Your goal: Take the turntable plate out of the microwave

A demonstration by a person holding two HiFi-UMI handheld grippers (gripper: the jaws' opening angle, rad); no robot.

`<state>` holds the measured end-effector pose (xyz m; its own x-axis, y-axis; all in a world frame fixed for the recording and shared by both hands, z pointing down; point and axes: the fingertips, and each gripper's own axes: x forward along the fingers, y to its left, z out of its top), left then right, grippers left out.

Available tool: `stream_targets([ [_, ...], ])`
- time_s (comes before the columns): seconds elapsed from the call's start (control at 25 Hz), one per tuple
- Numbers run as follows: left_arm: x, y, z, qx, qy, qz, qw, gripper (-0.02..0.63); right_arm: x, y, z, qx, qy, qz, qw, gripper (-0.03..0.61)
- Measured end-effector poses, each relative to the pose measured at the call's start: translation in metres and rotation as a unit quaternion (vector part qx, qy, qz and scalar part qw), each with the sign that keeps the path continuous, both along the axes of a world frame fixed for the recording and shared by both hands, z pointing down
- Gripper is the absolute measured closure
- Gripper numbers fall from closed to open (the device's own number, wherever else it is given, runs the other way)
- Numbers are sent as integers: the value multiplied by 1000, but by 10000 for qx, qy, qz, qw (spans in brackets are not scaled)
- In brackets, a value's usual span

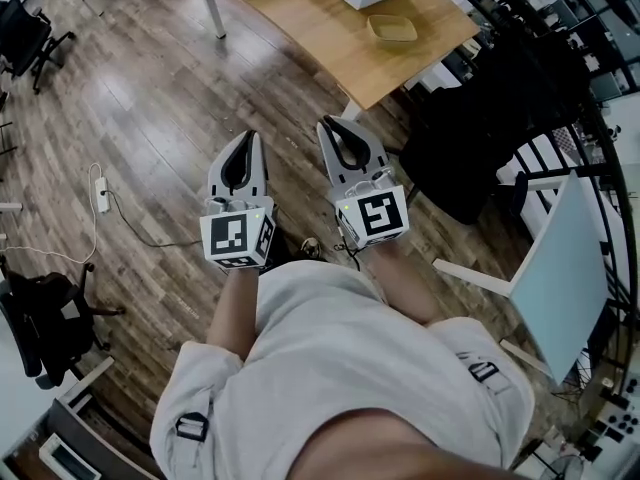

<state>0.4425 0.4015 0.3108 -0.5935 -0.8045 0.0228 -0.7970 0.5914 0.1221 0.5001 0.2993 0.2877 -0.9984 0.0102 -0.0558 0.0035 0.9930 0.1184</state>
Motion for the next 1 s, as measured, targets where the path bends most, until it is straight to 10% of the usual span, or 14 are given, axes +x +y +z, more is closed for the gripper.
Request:
stream_targets([
  [1.0,-202,7,23,-135,321,887,9955,568,-197,13,29,-118,418,567,9974,531],
])
